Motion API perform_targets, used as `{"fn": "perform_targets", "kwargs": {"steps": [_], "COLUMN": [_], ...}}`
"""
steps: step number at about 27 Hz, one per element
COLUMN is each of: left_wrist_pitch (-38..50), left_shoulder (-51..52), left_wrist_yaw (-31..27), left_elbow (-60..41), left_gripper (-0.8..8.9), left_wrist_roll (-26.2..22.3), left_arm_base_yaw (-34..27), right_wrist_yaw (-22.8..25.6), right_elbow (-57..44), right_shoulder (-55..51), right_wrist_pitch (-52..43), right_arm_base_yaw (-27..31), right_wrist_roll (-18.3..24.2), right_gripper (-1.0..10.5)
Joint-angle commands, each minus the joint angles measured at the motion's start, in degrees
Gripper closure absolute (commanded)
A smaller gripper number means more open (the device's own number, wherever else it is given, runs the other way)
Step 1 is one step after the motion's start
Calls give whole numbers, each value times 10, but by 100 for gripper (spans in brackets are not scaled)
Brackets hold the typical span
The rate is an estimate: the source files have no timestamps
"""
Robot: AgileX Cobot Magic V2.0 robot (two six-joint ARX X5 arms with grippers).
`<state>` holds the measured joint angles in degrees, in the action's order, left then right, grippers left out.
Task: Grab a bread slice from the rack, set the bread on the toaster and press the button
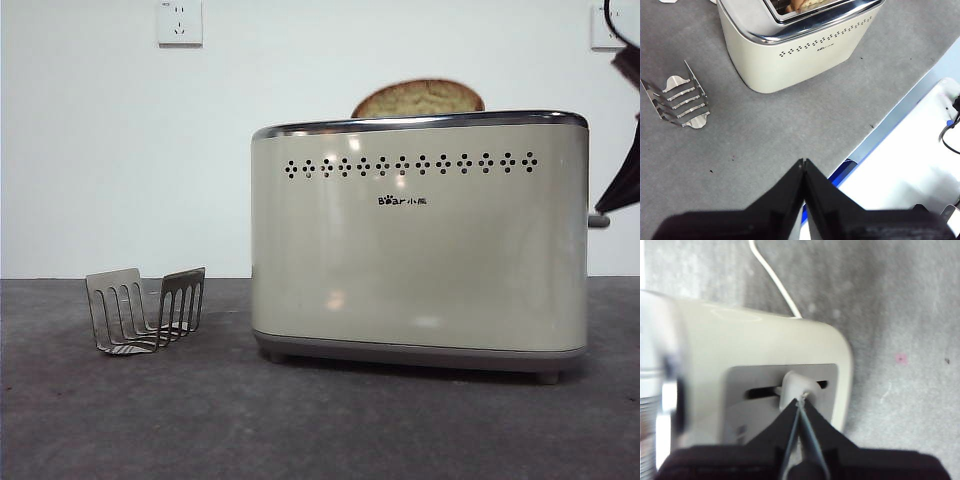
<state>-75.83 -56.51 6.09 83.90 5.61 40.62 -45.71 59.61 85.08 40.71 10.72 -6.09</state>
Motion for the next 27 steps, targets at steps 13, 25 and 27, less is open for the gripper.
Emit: {"fn": "perform_targets", "kwargs": {"steps": [13, 25, 27], "left_wrist_pitch": [1, 1, 1], "left_shoulder": [-1, -29, -38], "left_wrist_yaw": [-2, -2, -2], "left_elbow": [-3, -3, -3], "left_gripper": [816, 816, 816], "left_wrist_roll": [-3, -3, -3], "left_arm_base_yaw": [-1, -1, -1], "right_wrist_yaw": [103, 277, 289], "right_elbow": [12, 143, 160], "right_shoulder": [-334, -400, -391], "right_wrist_pitch": [2, 88, 111], "right_arm_base_yaw": [-2, -2, -2], "right_wrist_roll": [-2, 8, 8], "right_gripper": [954, 948, 948]}}
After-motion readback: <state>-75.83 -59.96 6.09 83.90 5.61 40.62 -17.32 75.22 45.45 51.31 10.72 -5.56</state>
